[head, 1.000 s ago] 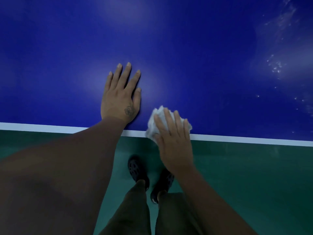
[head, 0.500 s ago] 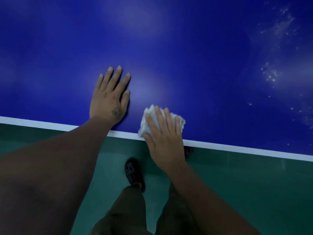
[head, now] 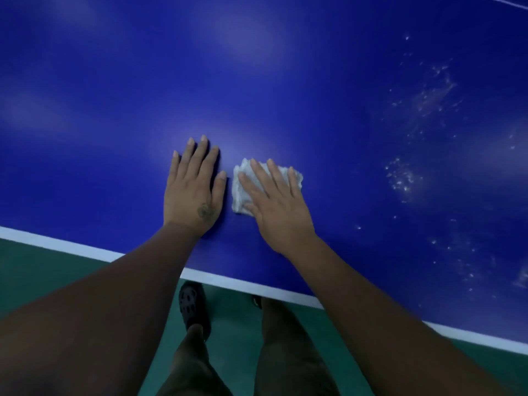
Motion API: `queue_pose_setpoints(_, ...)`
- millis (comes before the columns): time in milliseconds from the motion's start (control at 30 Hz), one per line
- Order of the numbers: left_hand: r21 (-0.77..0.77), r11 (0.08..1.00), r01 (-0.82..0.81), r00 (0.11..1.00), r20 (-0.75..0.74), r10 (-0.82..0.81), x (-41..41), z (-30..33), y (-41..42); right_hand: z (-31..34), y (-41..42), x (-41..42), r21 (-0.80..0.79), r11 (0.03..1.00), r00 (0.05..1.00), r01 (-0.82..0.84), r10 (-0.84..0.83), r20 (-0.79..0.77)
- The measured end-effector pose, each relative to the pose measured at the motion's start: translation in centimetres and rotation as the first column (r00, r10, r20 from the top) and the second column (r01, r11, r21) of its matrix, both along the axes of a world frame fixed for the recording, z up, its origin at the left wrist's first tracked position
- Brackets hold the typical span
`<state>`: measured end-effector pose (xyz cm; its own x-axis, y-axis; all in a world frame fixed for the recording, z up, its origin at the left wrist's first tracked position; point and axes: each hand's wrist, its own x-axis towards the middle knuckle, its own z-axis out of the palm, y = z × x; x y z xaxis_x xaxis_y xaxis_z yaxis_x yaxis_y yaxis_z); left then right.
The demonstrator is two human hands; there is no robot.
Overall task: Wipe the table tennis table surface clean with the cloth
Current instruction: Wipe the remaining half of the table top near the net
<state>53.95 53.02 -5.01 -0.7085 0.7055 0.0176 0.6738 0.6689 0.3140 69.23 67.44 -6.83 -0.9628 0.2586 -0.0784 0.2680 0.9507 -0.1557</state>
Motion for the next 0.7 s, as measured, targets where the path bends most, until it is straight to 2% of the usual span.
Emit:
queue_pose_setpoints(367, 0.034, 0.998, -0.051, 0.999, 0.008, 0.05, -0.7, -1.4, 18.9, 0.1, 20.5, -8.5, -0.032, 0.993, 0.993, 0.113, -0.113, 0.024)
queue_pose_setpoints(500, -0.029, 0.993, -0.115, 0.993, 0.001, 0.115, -1.7, -1.4, 25.3, 0.3, 26.3, -10.7, -0.031, 0.99, 0.989, 0.14, -0.139, 0.047)
queue_pose_setpoints(600, -0.088, 0.983, -0.161, 0.987, -0.041, 0.158, -1.7, -2.0, 27.2, 0.0, 30.3, -11.7, 0.002, 0.989, 0.988, 0.148, -0.148, 0.044)
queue_pose_setpoints(700, -0.075, 0.982, -0.171, 0.983, -0.081, 0.165, -1.5, -2.2, 27.1, -0.2, 33.8, -12.4, -0.012, 0.984, 0.983, 0.18, -0.18, 0.026)
